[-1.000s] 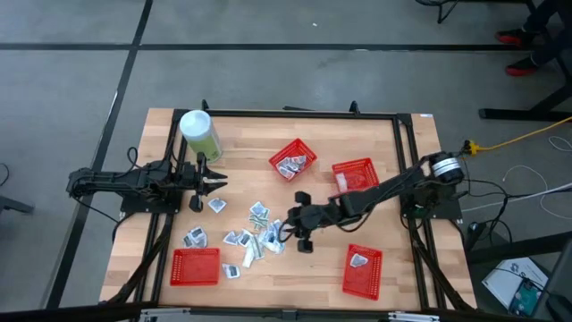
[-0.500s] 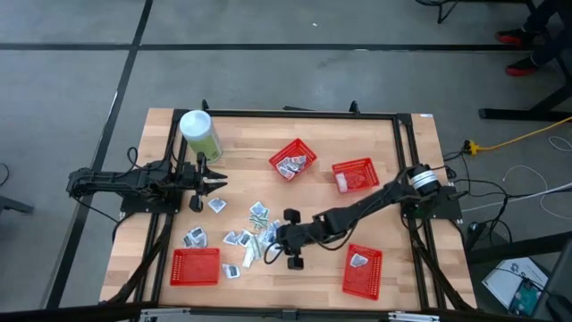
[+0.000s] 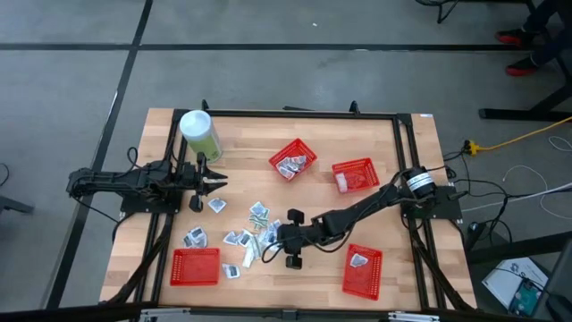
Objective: Pick & Place First Aid Supplies
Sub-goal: Put the blue alcohol pad into the red container
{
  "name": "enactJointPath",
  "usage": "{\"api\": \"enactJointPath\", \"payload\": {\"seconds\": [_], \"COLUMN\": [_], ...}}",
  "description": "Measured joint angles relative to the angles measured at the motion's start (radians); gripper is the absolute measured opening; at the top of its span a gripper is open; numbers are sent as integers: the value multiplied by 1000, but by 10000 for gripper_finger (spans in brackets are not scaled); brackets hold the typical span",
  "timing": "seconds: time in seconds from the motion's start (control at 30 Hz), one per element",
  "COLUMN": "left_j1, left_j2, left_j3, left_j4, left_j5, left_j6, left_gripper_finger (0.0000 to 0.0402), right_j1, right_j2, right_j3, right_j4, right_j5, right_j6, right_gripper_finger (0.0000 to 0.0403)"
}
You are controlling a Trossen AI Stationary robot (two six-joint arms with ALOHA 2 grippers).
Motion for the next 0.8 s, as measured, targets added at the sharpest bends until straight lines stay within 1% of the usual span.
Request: {"api": "enactJointPath", "payload": {"seconds": [0.2,0.33,0.47,0.6,0.77,0.8], "left_j1": [0,0,0,0,0,0], "left_j2": [0,0,0,1,1,1], "left_j3": [0,0,0,0,0,0], "left_j4": [5,1,4,3,3,3], "left_j5": [0,0,0,0,0,0], "left_j6": [0,0,0,0,0,0], "left_gripper_finger": [88,88,88,88,88,88], "right_j1": [0,-3,-6,-6,-6,-6], "right_j2": [23,54,58,58,58,58], "right_j3": [0,0,0,0,0,0], "right_j4": [25,46,45,42,41,41], "right_j5": [17,18,18,19,16,17], "right_j6": [0,29,54,51,51,50], "right_gripper_finger": [117,117,113,82,16,9]}}
